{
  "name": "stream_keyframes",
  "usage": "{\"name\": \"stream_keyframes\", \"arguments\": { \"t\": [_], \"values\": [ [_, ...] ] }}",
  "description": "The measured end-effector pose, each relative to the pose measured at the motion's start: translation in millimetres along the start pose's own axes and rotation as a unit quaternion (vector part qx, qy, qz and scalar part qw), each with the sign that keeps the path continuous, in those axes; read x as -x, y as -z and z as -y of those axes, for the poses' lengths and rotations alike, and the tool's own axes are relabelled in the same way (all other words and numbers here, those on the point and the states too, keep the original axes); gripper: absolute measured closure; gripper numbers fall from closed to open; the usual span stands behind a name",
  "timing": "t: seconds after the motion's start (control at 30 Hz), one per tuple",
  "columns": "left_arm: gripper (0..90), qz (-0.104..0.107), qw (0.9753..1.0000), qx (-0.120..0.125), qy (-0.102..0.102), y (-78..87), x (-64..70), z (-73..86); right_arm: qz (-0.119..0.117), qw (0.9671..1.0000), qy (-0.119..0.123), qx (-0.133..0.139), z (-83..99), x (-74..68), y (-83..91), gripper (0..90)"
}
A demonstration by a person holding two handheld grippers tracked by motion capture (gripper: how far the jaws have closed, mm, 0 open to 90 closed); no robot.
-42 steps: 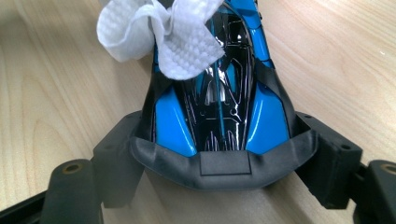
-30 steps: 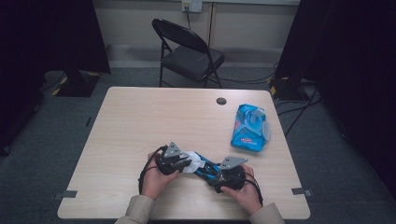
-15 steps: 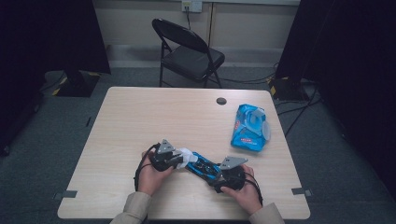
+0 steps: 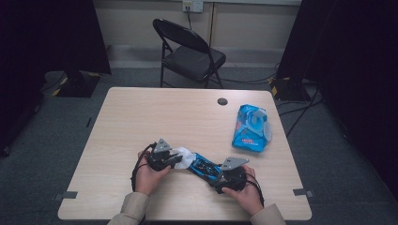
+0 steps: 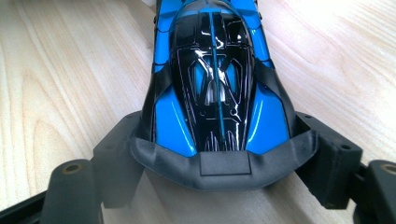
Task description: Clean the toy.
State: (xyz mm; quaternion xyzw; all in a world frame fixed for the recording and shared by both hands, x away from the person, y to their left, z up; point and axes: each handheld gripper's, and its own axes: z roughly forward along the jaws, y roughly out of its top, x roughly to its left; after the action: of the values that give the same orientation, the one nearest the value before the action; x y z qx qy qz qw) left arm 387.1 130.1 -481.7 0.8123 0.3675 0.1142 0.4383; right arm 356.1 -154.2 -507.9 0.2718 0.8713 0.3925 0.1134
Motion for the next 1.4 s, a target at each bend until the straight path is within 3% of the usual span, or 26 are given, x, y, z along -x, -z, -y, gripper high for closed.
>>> {"name": "stream_keyframes", "arguments": {
  "t": [0.3,0.43,0.7,0.9,1.0,1.23,1.4],
  "values": [
    [83.4,0.05,0.9976,0.027,-0.04,-6.6,39.6,-28.9,0.0,1.0,0.0,0.0,0.0,0.0,0.0,24.6],
    [83.4,0.077,0.9955,0.025,-0.049,-17.9,57.2,-36.6,0.0,1.0,0.0,0.0,0.0,0.0,-0.1,24.7],
    [83.4,0.101,0.993,0.0,-0.061,-49.0,79.6,-37.2,0.0,1.0,0.0,0.0,0.0,0.0,0.0,24.7],
    [82.6,0.093,0.9929,-0.014,-0.072,-64.4,85.7,-32.8,0.0,1.0,0.0,0.0,0.0,0.0,0.0,24.7],
    [82.6,0.089,0.9926,-0.02,-0.08,-65.2,86.7,-34.0,0.0,1.0,0.0,0.0,0.0,0.0,0.0,24.7],
    [82.6,0.091,0.9934,-0.015,-0.067,-65.9,81.0,-33.1,0.0,1.0,0.0,0.0,0.0,0.0,0.0,24.7],
    [82.7,0.083,0.993,-0.021,-0.081,-64.7,81.2,-35.0,0.0,1.0,0.0,0.0,0.0,0.0,0.0,24.7]
  ]
}}
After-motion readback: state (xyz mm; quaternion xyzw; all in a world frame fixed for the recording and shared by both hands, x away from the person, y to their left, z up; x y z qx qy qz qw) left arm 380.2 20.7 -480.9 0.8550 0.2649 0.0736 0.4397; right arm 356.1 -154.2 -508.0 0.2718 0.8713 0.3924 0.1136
